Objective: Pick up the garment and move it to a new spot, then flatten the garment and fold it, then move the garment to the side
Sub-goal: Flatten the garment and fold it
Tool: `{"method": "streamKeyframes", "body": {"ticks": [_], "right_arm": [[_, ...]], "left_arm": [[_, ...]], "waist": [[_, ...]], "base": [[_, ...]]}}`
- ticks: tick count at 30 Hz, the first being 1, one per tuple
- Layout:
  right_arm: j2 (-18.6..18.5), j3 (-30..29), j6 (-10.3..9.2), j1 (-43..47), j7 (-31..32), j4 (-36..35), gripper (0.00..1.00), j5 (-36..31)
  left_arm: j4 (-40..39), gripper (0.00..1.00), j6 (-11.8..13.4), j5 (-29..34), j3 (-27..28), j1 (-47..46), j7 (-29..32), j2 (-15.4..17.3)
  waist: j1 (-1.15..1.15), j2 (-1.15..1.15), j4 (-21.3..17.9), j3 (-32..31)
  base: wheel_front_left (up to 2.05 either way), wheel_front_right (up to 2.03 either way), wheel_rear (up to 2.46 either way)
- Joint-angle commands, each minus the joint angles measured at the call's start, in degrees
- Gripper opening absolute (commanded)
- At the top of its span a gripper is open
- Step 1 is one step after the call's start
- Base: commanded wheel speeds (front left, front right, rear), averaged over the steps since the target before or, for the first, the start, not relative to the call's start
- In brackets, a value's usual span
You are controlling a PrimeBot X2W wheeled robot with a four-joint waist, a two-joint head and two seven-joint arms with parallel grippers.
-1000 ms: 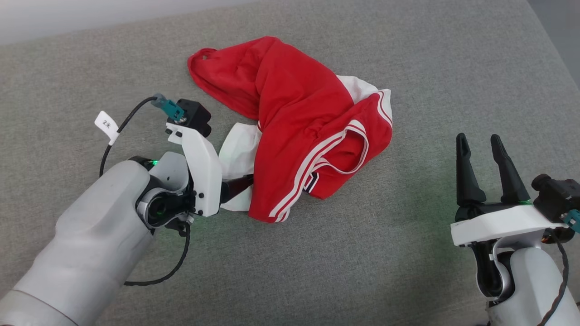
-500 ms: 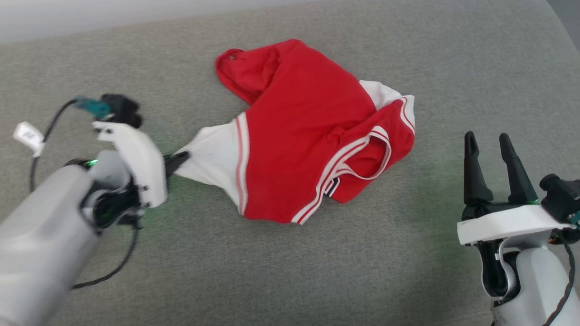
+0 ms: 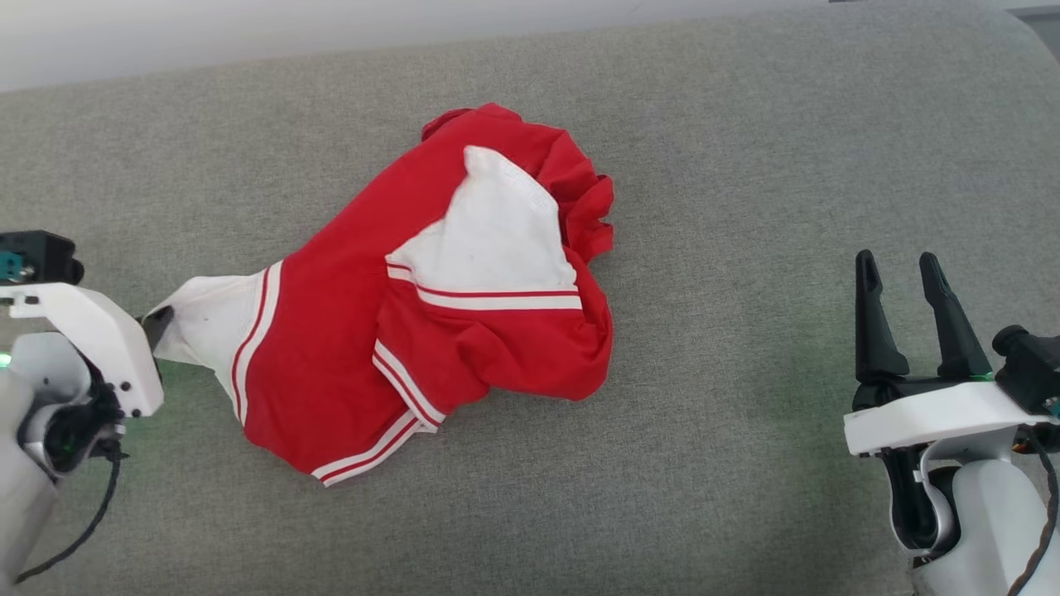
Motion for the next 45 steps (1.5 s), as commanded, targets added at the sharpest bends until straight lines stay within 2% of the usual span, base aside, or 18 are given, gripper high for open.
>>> {"method": "streamKeyframes", "body": {"ticks": [1, 4, 5, 6, 7, 8, 10, 13, 18, 22, 27, 31, 34, 38, 45], "right_arm": [[-0.3, 0.0, -0.02, 0.6, -0.1, 0.2, 1.00, -0.4], [-0.7, 0.1, -0.01, 0.8, -0.1, 0.3, 1.00, -0.6], [-0.9, 0.3, -0.02, 0.9, -0.1, 0.3, 1.00, -0.7], [-1.1, 0.6, -0.01, 1.1, -0.1, 0.5, 1.00, -0.7], [-1.4, 1.0, -0.01, 1.2, -0.1, 0.6, 1.00, -0.6], [-1.7, 1.7, -0.01, 1.3, -0.1, 0.9, 1.00, -0.5], [-2.1, 2.4, -0.02, 1.4, -0.1, 1.4, 1.00, -0.4], [-4.3, 5.8, -0.01, 0.5, 0.0, 3.1, 1.00, 0.1], [-9.4, 12.0, -0.01, -2.3, 4.5, 4.2, 1.00, 1.3], [-13.6, 16.9, -0.02, -5.6, 10.3, 3.2, 1.00, 3.4], [-19.4, 24.8, -0.02, -11.2, 20.7, 0.4, 1.00, 7.6], [-23.3, 29.7, -0.02, -16.7, 29.3, -1.0, 1.00, 12.4], [-26.5, 32.4, -0.03, -20.7, 34.0, -1.0, 1.00, 15.0], [-28.9, 36.3, -0.02, -25.2, 40.3, 0.7, 1.00, 19.3], [-32.2, 42.3, -0.03, -32.4, 52.1, 5.4, 1.00, 25.1]], "left_arm": [[0.5, 0.00, 0.0, 0.6, -0.2, 0.6, -0.9, -0.2], [1.6, 0.00, 0.3, 1.4, -0.8, 1.1, -2.2, -1.4], [2.1, 0.04, 0.4, 1.5, -0.8, 1.3, -2.8, -1.9], [2.7, 0.39, 0.5, 1.7, -0.9, 1.5, -3.5, -2.4], [3.1, 0.89, 0.4, 2.0, -1.1, 1.7, -4.4, -2.7], [3.5, 1.00, 0.5, 2.1, -1.0, 1.9, -5.4, -3.1], [3.8, 1.00, 0.4, 2.4, -0.9, 2.2, -6.7, -3.6], [4.1, 1.00, 0.7, 3.3, -0.3, 3.5, -12.3, -4.7], [3.1, 1.00, 3.4, 4.8, 0.1, 7.0, -22.8, -8.3], [0.3, 1.00, 6.8, 8.0, 1.2, 10.1, -26.7, -11.6], [-10.9, 1.00, 13.5, 20.4, 9.2, 16.2, -27.0, -15.5], [-20.4, 1.00, 16.3, 30.3, 16.3, 23.5, -27.0, -19.1], [-24.8, 1.00, 17.0, 36.5, 19.7, 28.6, -27.0, -21.9], [-28.1, 1.00, 16.9, 42.4, 23.1, 32.9, -27.0, -25.2], [-31.1, 1.00, 14.1, 47.6, 28.2, 37.0, -27.0, -30.3]], "waist": [[0.00, 0.00, 0.1, -0.2], [0.00, 0.00, 0.3, -0.8], [0.00, 0.00, 0.4, -1.1], [0.00, 0.00, 0.5, -1.4], [0.00, 0.00, 0.7, -1.8], [0.00, 0.00, 0.9, -2.2], [0.00, 0.00, 1.1, -2.6], [0.00, 0.00, 2.2, -3.6], [0.00, 0.00, 6.0, -5.0], [0.00, 0.00, 10.0, -5.4], [0.00, 0.00, 15.1, -5.5], [0.00, 0.00, 18.7, -5.4], [0.00, 0.00, 21.4, -5.2], [0.00, 0.00, 24.3, -4.6], [0.00, 0.00, 27.7, -2.3]], "base": [[0.00, 0.00, 0.00], [0.00, 0.00, 0.00], [0.00, 0.00, 0.00], [0.00, 0.00, 0.00], [0.00, 0.00, 0.00], [0.00, 0.00, 0.00], [0.00, 0.00, 0.00], [0.00, 0.00, 0.00], [0.00, 0.00, 0.00], [0.00, 0.00, 0.00], [0.00, 0.00, 0.00], [0.00, 0.00, 0.00], [0.00, 0.00, 0.00], [0.00, 0.00, 0.00], [0.00, 0.00, 0.00]]}}
